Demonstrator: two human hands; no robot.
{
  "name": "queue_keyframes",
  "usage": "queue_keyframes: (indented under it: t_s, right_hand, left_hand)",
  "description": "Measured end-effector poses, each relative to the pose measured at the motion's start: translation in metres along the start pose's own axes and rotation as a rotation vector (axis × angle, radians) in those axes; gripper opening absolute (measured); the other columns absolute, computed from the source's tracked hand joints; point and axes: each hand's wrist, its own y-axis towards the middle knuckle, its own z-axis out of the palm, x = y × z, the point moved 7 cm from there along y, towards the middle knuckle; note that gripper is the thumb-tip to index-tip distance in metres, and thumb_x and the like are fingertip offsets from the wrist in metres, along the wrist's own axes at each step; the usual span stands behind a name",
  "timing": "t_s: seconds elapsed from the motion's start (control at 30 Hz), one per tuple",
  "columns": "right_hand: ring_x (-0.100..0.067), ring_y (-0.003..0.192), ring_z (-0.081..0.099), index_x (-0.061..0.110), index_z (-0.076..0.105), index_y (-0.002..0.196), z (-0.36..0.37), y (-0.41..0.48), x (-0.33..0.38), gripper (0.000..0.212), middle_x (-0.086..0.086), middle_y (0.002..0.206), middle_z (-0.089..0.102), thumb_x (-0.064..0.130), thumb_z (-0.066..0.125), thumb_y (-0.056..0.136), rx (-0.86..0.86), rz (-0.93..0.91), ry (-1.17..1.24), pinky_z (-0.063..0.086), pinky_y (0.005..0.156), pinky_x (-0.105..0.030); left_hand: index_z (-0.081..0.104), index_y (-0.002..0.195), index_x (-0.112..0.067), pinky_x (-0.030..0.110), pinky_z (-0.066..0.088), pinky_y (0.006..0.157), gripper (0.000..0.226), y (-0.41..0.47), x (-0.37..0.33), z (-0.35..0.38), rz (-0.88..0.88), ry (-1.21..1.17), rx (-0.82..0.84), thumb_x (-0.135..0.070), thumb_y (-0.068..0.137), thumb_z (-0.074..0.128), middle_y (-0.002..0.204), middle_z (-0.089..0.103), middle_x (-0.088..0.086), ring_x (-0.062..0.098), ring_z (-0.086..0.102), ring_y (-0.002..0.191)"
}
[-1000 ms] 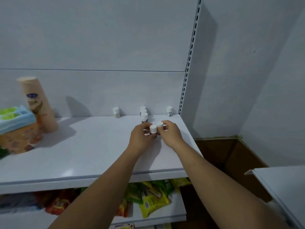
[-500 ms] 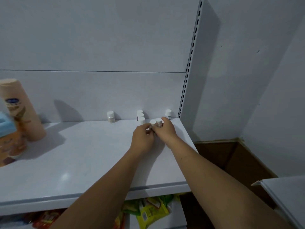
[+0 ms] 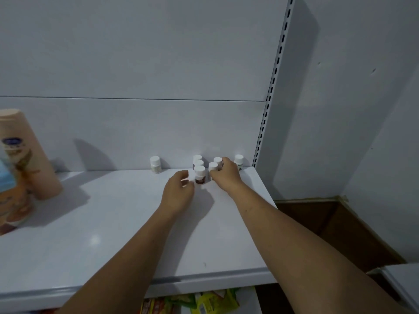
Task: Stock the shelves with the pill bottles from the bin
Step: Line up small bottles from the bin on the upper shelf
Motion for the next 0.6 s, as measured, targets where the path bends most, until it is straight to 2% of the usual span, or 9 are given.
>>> queue_keyframes:
  t_s: [0.07,0.1,0.13,0.17,0.23,0.33,0.4,0.5,0.6]
  right_hand:
    - [-0.027,0.103,0.058,0.006,0.057,0.127,0.002,0.002,0.0,0.036,-0.014,0.125,0.06,0.02,0.062,0.095,0.002,-0.012,0.014,0.039,0.081,-0.028]
    - [-0.025,0.103,0.059,0.007,0.058,0.128,0.003,0.002,0.0,0.035,-0.011,0.122,0.062,0.019,0.062,0.095,0.009,-0.02,0.019,0.039,0.082,-0.028]
    - [-0.024,0.103,0.059,0.008,0.058,0.128,0.004,0.002,0.0,0.034,-0.009,0.119,0.063,0.017,0.062,0.096,0.013,-0.029,0.026,0.039,0.082,-0.027]
    - [-0.023,0.103,0.06,0.008,0.059,0.128,0.004,0.002,0.001,0.034,-0.007,0.118,0.064,0.016,0.063,0.095,0.009,-0.039,0.034,0.04,0.083,-0.027]
    - [-0.023,0.104,0.062,0.009,0.061,0.126,0.003,0.003,0.001,0.033,-0.007,0.117,0.067,0.015,0.064,0.093,-0.014,-0.057,0.037,0.04,0.083,-0.027]
    - [-0.022,0.103,0.062,0.01,0.064,0.122,0.004,0.007,0.003,0.029,-0.006,0.116,0.069,0.013,0.062,0.093,-0.022,-0.085,0.007,0.04,0.082,-0.027]
    - [-0.019,0.101,0.06,0.008,0.065,0.123,0.005,0.007,0.005,0.029,-0.005,0.117,0.069,0.008,0.06,0.094,-0.018,-0.109,-0.003,0.04,0.082,-0.027]
    - [-0.017,0.101,0.061,0.007,0.068,0.12,0.007,0.006,0.008,0.028,-0.005,0.115,0.071,0.003,0.058,0.094,-0.008,-0.133,0.028,0.04,0.081,-0.025]
    - [-0.017,0.103,0.064,0.008,0.071,0.121,0.01,0.006,0.01,0.036,-0.005,0.115,0.074,-0.004,0.053,0.092,0.0,-0.135,0.078,0.047,0.084,-0.029]
  left_hand:
    - [0.064,0.111,-0.003,0.042,0.045,0.089,0.023,0.013,0.008,0.002,-0.046,-0.052,0.033,-0.02,0.1,0.051,0.112,0.068,0.009,0.034,0.06,0.108]
    - [0.059,0.092,-0.01,0.042,0.042,0.08,0.019,0.019,0.011,0.005,-0.074,-0.113,0.062,-0.024,0.099,0.049,0.093,0.062,0.006,0.033,0.055,0.096]
    - [0.054,0.083,-0.015,0.04,0.039,0.078,0.022,0.025,0.011,0.009,-0.097,-0.187,0.086,-0.027,0.101,0.047,0.084,0.055,0.001,0.028,0.049,0.091]
    - [0.057,0.085,-0.018,0.038,0.039,0.081,0.026,0.031,0.012,0.014,-0.119,-0.269,0.116,-0.028,0.105,0.044,0.086,0.057,-0.001,0.025,0.05,0.093]
    - [0.069,0.112,-0.01,0.028,0.045,0.088,0.042,0.04,0.007,0.028,-0.168,-0.47,0.207,-0.033,0.112,0.035,0.109,0.071,0.004,0.018,0.062,0.104]
    - [0.067,0.131,-0.007,0.017,0.054,0.081,0.059,0.056,0.009,0.042,-0.249,-0.596,0.246,-0.048,0.113,0.029,0.126,0.073,0.009,0.014,0.068,0.112]
    - [0.066,0.134,-0.009,0.021,0.056,0.086,0.066,0.067,0.016,0.046,-0.284,-0.621,0.235,-0.058,0.111,0.029,0.131,0.072,0.01,0.018,0.069,0.12]
    - [0.068,0.133,-0.012,0.035,0.052,0.108,0.075,0.073,0.019,0.047,-0.288,-0.609,0.265,-0.068,0.107,0.024,0.131,0.073,0.011,0.022,0.068,0.124]
    - [0.068,0.133,-0.013,0.04,0.05,0.111,0.079,0.073,0.017,0.05,-0.261,-0.598,0.302,-0.069,0.107,0.02,0.127,0.074,0.011,0.025,0.068,0.124]
